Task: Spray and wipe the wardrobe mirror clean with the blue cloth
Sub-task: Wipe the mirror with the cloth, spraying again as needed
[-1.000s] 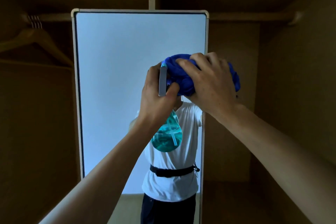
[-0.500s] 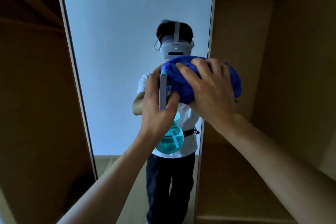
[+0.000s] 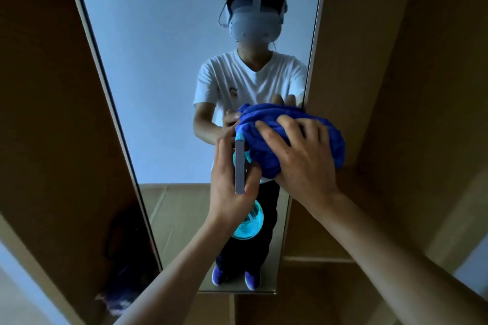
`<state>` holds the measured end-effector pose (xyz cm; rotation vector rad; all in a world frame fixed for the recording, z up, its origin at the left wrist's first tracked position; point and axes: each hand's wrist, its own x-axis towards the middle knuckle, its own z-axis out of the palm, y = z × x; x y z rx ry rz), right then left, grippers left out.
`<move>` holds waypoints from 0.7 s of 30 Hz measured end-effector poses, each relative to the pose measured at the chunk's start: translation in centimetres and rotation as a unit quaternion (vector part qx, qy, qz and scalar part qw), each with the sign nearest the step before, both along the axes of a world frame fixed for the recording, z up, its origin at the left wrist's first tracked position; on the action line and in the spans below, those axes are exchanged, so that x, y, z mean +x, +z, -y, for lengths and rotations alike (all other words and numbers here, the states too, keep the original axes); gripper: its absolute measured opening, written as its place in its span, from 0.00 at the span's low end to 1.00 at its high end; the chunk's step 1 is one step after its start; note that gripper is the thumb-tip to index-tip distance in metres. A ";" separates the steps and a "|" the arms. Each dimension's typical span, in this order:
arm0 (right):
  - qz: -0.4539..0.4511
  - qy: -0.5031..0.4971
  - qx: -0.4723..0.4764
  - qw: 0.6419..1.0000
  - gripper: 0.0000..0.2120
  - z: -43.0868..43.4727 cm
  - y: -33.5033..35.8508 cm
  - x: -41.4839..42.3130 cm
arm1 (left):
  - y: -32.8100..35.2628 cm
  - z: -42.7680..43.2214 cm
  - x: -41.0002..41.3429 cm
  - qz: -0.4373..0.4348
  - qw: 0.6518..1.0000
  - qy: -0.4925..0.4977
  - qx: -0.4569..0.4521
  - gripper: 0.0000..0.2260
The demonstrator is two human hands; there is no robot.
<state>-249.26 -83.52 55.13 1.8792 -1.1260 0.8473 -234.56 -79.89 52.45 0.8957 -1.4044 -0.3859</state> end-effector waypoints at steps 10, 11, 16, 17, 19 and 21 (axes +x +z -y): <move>0.026 0.001 0.061 0.998 0.28 -0.8 -6.8 0.4 | -6.1 -0.9 0.7 0.025 0.999 -0.014 0.044 0.28; 0.023 -0.002 0.070 0.997 0.30 -0.9 -7.7 0.4 | -6.9 -1.0 0.8 0.029 0.998 -0.016 0.047 0.28; 0.006 0.004 0.104 0.995 0.30 -1.2 -11.9 0.2 | -10.4 -1.8 0.7 0.035 0.995 -0.027 0.086 0.29; 0.003 0.003 0.109 0.994 0.30 -1.4 -12.7 0.2 | -11.1 -1.9 0.7 0.036 0.995 -0.029 0.094 0.29; 0.002 0.005 0.123 0.992 0.30 -1.6 -14.4 0.3 | -12.7 -2.2 0.7 0.041 0.993 -0.029 0.108 0.28; 0.002 0.009 0.132 0.991 0.29 -1.7 -16.1 0.3 | -14.2 -2.4 0.8 0.043 0.990 -0.028 0.129 0.28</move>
